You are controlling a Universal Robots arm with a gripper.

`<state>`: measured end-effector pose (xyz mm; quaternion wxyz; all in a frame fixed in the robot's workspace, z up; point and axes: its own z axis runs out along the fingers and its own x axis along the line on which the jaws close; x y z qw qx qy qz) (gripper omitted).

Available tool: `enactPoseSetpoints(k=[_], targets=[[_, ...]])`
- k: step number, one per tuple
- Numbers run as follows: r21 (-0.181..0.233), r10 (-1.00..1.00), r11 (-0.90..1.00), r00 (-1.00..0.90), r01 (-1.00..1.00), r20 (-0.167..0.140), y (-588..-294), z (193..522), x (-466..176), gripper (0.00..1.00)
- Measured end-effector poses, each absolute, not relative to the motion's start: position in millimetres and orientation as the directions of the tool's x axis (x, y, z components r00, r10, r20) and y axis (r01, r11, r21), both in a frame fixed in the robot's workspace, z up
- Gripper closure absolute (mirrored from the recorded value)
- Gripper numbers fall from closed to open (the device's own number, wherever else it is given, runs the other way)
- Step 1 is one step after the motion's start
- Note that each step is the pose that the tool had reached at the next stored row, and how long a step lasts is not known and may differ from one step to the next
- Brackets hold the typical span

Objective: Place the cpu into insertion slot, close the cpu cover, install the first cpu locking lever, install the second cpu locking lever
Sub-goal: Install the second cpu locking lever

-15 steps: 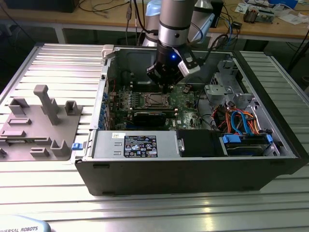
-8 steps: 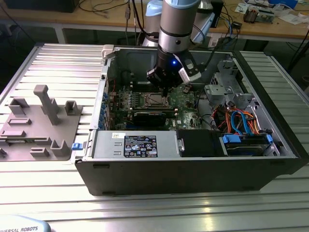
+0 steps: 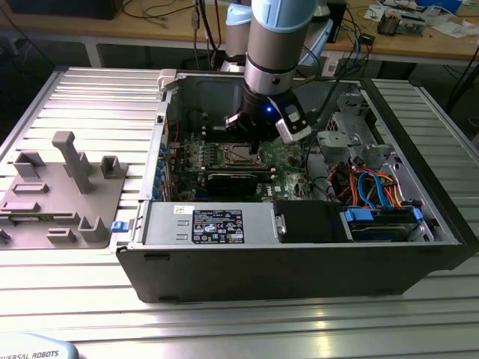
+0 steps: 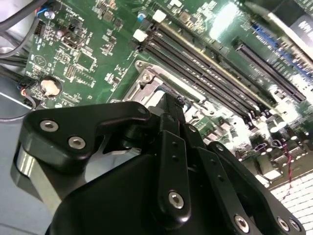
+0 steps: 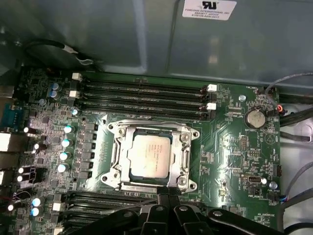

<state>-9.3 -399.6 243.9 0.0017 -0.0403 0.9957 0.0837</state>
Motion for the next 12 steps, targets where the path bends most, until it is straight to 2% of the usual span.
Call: enactPoseSetpoints(k=[12], targets=[[0.174, -0.080, 0.981, -0.997, -0.081, -0.012, -410.7, 239.0, -45.8, 0.89]])
